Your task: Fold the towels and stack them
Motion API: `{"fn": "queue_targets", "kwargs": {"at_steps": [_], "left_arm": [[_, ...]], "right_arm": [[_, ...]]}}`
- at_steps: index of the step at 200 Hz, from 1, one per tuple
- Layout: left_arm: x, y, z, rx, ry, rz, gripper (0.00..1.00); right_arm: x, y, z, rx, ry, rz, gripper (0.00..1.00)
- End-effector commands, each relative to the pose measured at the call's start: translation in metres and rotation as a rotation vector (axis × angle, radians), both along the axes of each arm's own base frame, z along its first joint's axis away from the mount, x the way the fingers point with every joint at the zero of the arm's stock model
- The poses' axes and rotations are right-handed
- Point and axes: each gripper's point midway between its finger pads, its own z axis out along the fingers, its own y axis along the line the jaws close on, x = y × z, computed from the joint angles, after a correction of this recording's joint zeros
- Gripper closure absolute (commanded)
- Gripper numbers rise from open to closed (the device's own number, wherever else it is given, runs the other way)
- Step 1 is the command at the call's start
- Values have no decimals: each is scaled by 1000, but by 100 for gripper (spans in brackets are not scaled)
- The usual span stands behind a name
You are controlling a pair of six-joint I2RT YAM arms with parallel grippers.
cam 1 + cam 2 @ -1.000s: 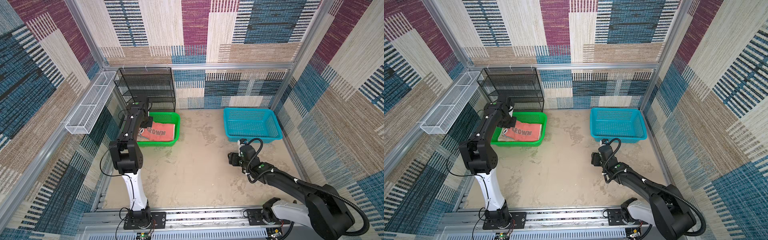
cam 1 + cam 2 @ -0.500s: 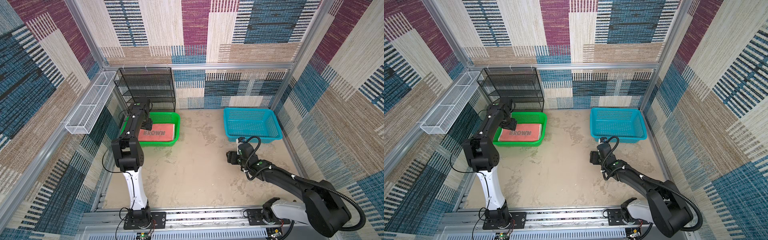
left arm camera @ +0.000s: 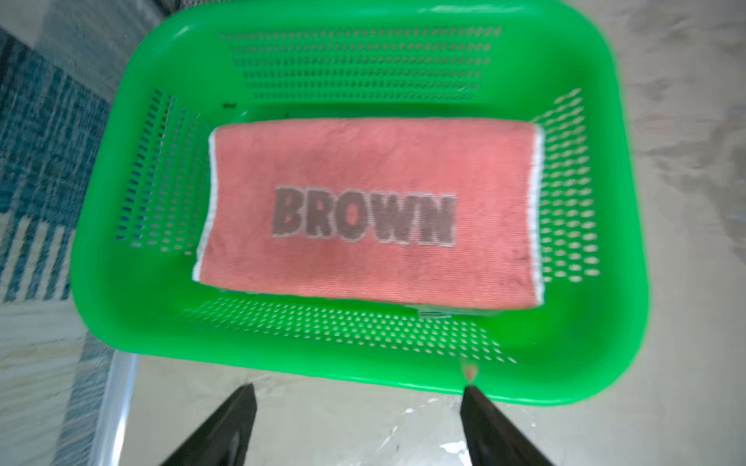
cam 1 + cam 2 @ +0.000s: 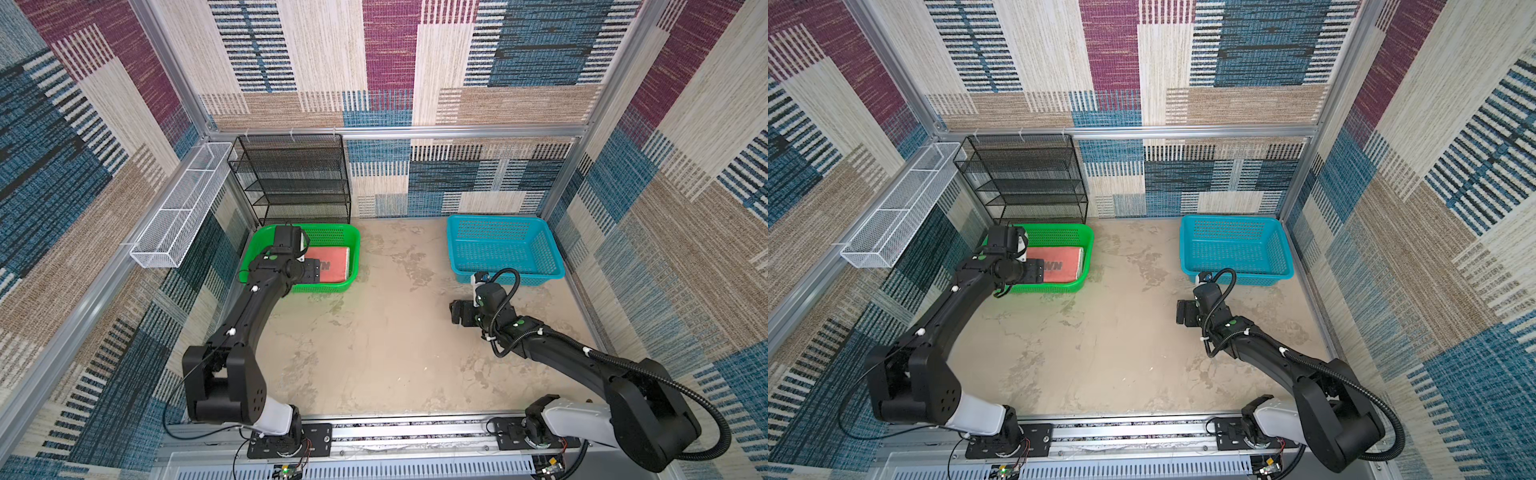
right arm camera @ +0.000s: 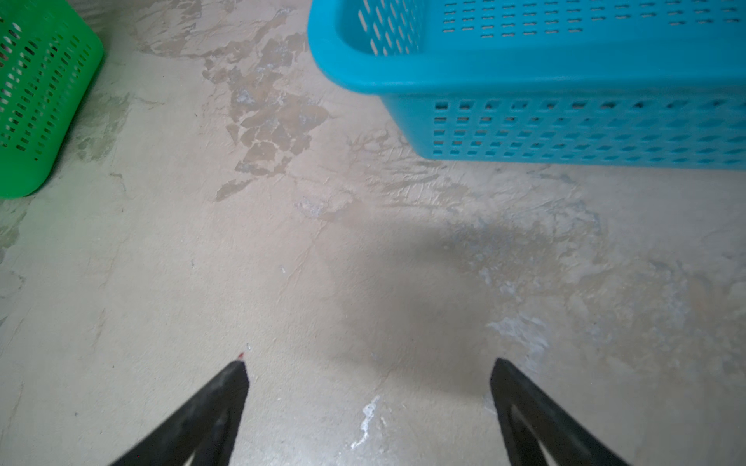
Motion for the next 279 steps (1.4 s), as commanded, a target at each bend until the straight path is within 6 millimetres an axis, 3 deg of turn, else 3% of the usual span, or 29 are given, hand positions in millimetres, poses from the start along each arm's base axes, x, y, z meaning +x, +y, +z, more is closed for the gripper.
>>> {"fn": "queue_targets", "kwargs": {"at_steps": [1, 45, 97, 126, 166, 212, 250, 279], "left_arm": [[-1, -25, 22, -55, -220, -89, 14], [-42, -42, 7, -10, -322, -143, 1], [-48, -42, -39, 32, -300, -148, 1], [-50, -43, -39, 44, -357, -174, 1], [-49, -36, -33, 60, -475, -144, 1], [-53, -33, -33, 60, -528, -133, 1], [-51, -36, -40, 56, -507, -143, 1], [-50, -34, -43, 60, -491, -134, 1]], "right_arm": [[5, -9, 10, -16, -28, -43, 0], [18, -34, 31, -111, -132, -112, 0], [32, -96, 46, -324, -262, -386, 0], [38, -121, 51, -370, -335, -489, 0], [50, -121, 68, -332, -570, -421, 0], [56, -147, 62, -234, -646, -431, 0], [56, -143, 71, -256, -729, -358, 0], [66, -140, 60, -244, -698, -312, 0]]}}
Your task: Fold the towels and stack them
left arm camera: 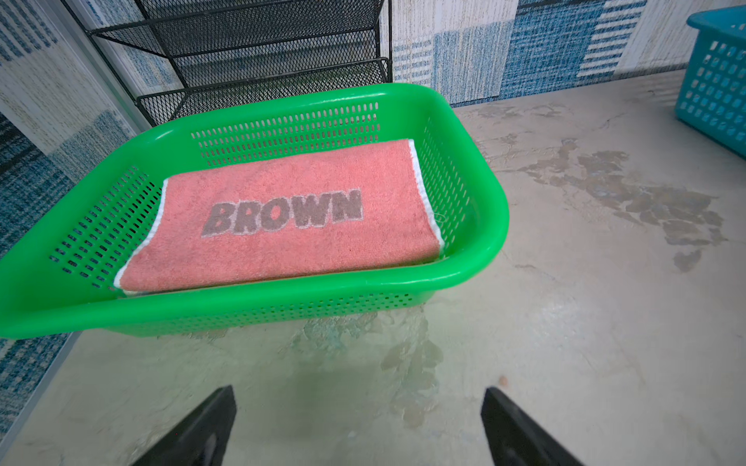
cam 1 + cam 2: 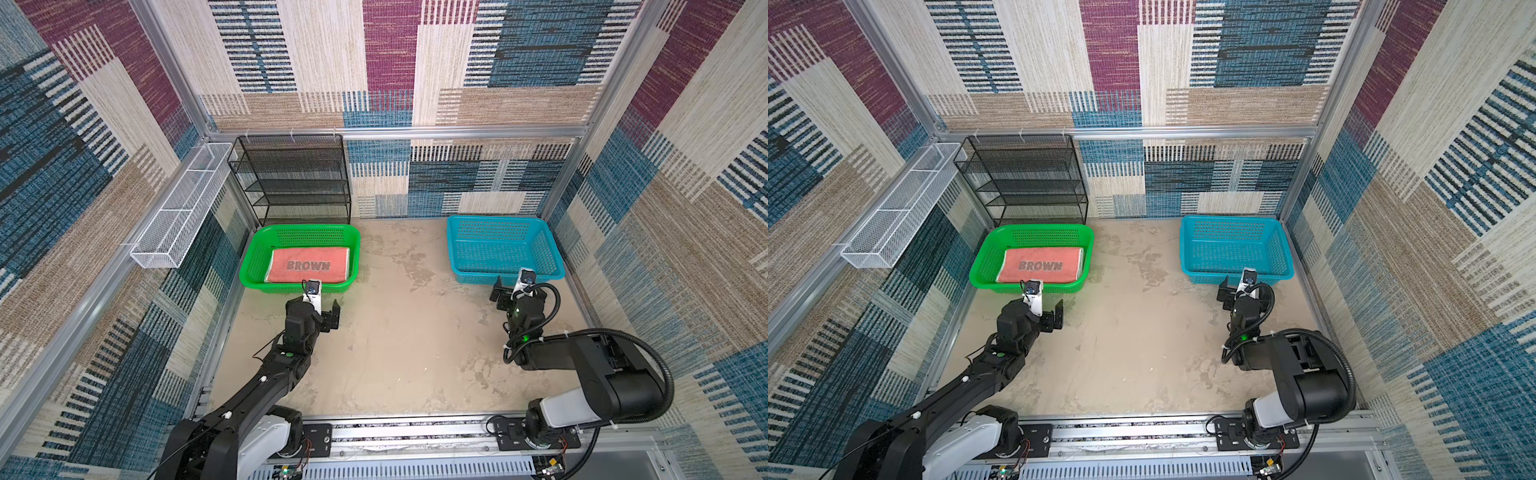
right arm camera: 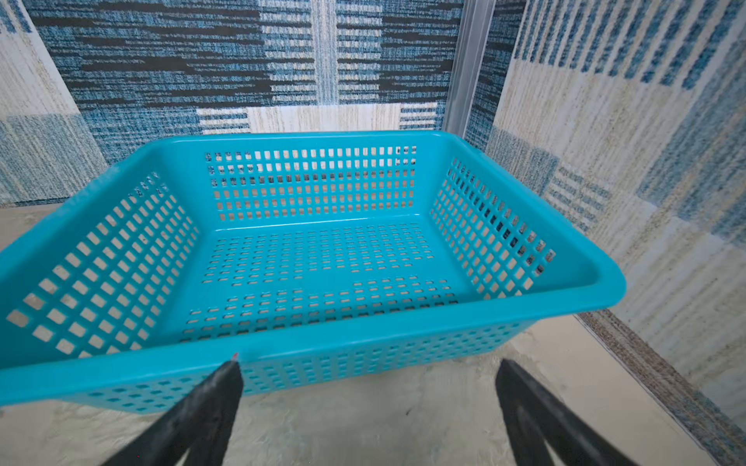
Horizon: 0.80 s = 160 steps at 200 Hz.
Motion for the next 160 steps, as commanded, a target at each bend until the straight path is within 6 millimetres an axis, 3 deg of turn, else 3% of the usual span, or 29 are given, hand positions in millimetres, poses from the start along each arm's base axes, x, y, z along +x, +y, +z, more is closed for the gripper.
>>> {"fn": "queue_targets", "kwargs": {"at_steps": [1, 56, 67, 86, 95, 119, 160], "left_arm": [[4, 0, 7, 11, -27, 1, 1], [7, 1, 7, 14, -14, 8, 1], [9, 1, 7, 18, -12, 11, 1], [14, 0, 8, 21, -10, 4, 1], [18, -1, 7, 19, -9, -4, 1], [29, 5, 2, 9, -15, 20, 1], [53, 21, -15, 53, -15, 88, 1]], "right_arm": [[12, 11, 26, -5, -99, 84, 0], [22, 30, 20, 15, -56, 275, 0], [17, 34, 23, 12, -78, 313, 0], [-13, 45, 30, -18, -203, 399, 0], [-11, 47, 20, -17, -142, 413, 0], [1, 36, 20, 10, -123, 344, 0], [1, 35, 20, 12, -128, 341, 0]]}}
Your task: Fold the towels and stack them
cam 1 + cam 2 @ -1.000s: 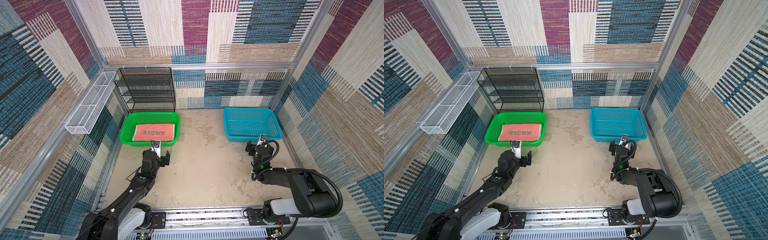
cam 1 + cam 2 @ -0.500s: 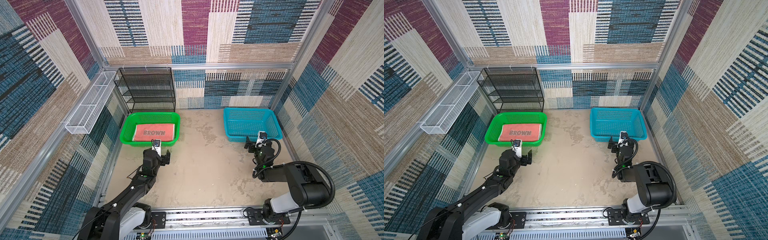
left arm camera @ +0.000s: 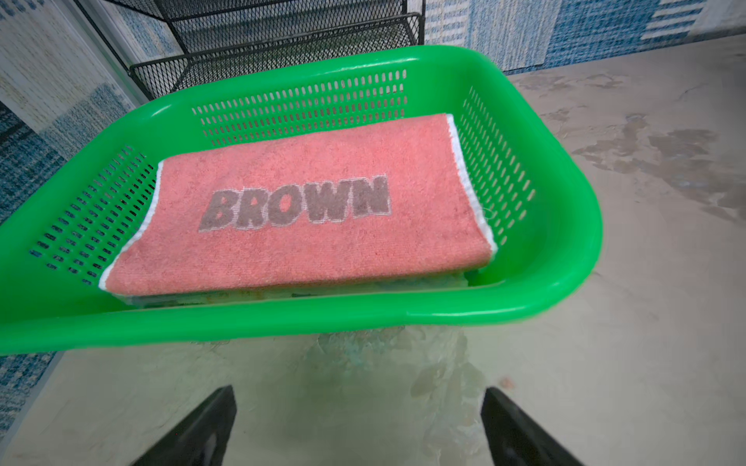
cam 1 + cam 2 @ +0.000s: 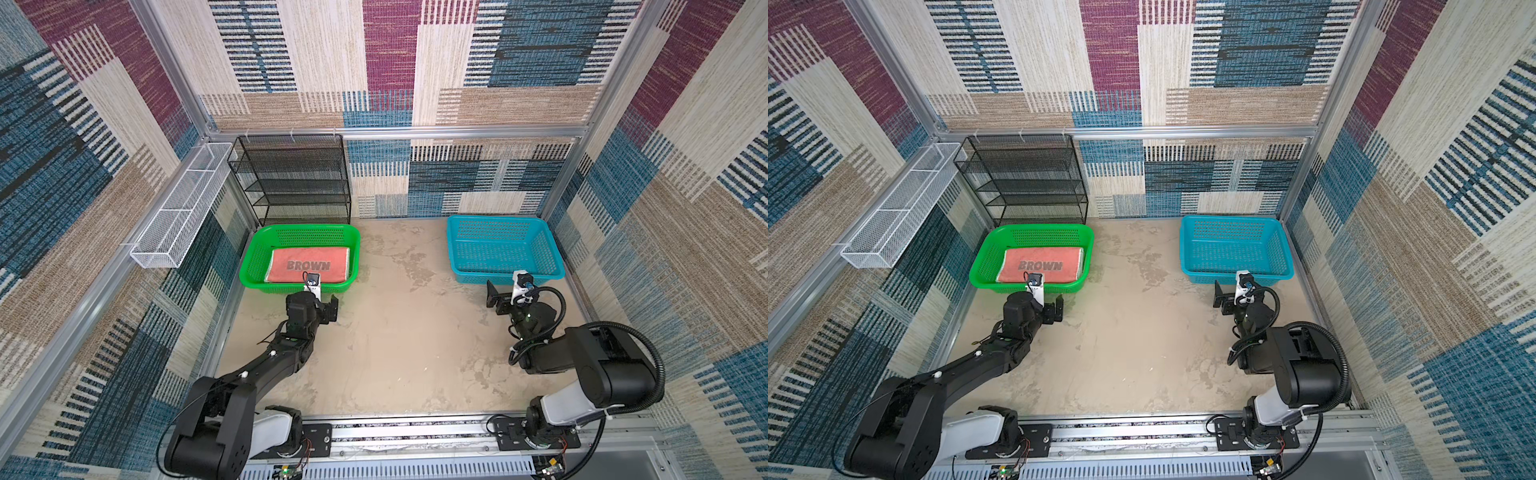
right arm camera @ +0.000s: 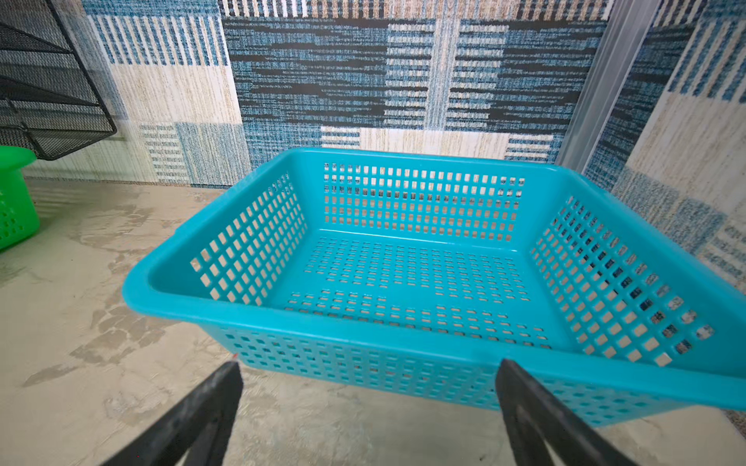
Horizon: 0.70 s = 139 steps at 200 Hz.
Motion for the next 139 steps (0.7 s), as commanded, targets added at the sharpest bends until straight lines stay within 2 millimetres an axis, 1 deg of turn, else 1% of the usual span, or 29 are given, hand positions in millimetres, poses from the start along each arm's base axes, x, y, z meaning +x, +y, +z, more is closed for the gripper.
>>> {"fn": "queue_targets", "kwargs": {"at_steps": [1, 4, 15, 20, 23, 26, 45, 65, 68, 78, 86, 94, 108, 116, 124, 139], "left_arm": [[20, 4, 14, 28, -83, 23, 1], [20, 4, 10, 35, -70, 15, 1], [25, 2, 10, 67, -64, -3, 1], [27, 3, 7, 83, -56, -8, 1], [30, 3, 12, 83, -85, -10, 1], [32, 3, 13, 87, -90, -14, 1], [37, 9, 7, 54, -98, -20, 1], [34, 19, 5, -13, -102, -12, 1], [34, 21, 7, -21, -117, -7, 1], [28, 29, 2, -51, -142, 15, 1], [25, 31, -4, -74, -161, 16, 1], [28, 32, -1, -73, -211, 13, 1], [26, 30, -7, -82, -131, 5, 1], [31, 29, -7, -77, -129, -1, 1], [35, 34, -6, -71, -145, 25, 1], [35, 38, -9, -78, -105, 53, 1]], "right_arm": [[2, 1, 11, 8, -42, 4, 0], [2, 1, 11, 9, -40, 4, 0], [2, 1, 10, 8, -39, 4, 0], [2, 1, 10, 9, -39, 5, 0], [2, 1, 10, 8, -36, 6, 0], [2, 1, 10, 9, -37, 7, 0], [2, 1, 10, 11, -36, 9, 0], [3, 1, 10, 13, -34, 11, 0], [2, 1, 10, 13, -34, 11, 0], [2, 1, 9, 13, -32, 11, 0], [2, 1, 9, 13, -33, 13, 0], [3, 0, 9, 13, -33, 12, 0], [3, 1, 10, 13, -33, 14, 0], [3, 1, 9, 15, -33, 14, 0], [3, 0, 9, 16, -32, 12, 0], [3, 0, 10, 15, -33, 14, 0]]}}
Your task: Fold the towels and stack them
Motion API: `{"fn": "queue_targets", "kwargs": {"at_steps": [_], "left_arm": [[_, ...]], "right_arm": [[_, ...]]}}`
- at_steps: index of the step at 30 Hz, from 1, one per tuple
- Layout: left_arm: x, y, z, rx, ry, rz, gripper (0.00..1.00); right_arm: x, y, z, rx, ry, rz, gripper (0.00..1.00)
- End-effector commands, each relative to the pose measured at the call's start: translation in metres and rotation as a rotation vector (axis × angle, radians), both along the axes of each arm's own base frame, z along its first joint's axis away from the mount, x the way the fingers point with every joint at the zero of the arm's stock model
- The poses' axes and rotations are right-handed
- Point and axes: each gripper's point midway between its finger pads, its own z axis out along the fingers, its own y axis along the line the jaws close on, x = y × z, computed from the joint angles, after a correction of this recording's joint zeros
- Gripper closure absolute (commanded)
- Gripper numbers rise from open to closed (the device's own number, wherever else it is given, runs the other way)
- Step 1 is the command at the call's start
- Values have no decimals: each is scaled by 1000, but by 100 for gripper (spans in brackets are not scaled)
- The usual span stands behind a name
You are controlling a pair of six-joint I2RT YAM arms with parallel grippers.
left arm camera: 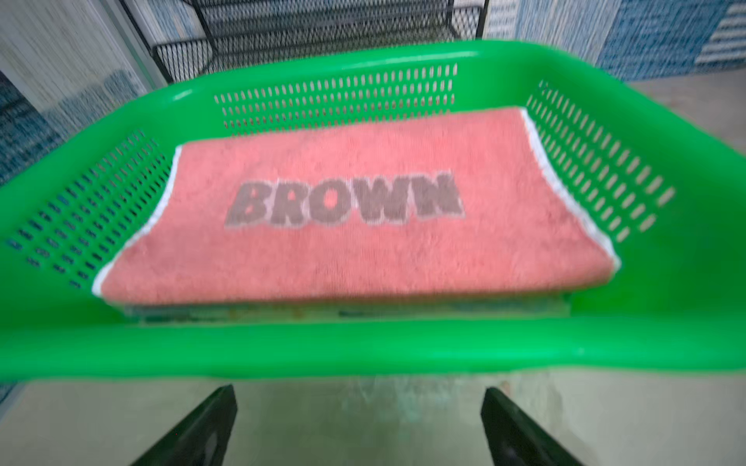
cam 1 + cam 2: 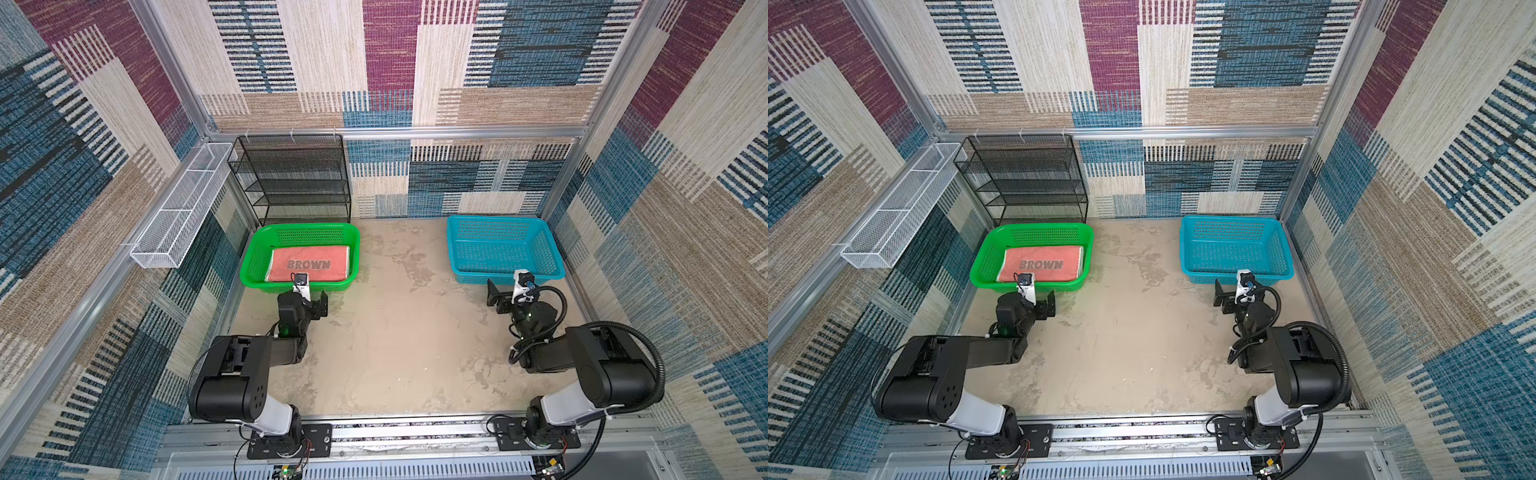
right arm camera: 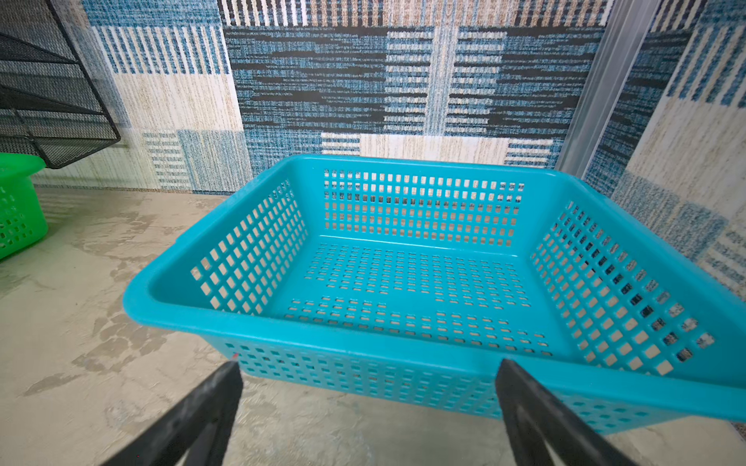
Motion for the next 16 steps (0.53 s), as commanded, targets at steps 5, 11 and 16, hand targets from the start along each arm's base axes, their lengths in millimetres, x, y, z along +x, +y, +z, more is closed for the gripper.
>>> {"fn": "queue_targets", "kwargs": {"at_steps": [5, 11, 16], "left_arm": [[9, 5, 6, -51, -7, 19, 1], [8, 5, 6, -52, -9, 18, 1], [8, 5, 6, -54, -7, 16, 1]], "right_arm": [[1, 0, 7, 4, -26, 3, 0], [2, 1, 6, 4, -20, 6, 0], [2, 0, 6, 5, -21, 2, 0]]}}
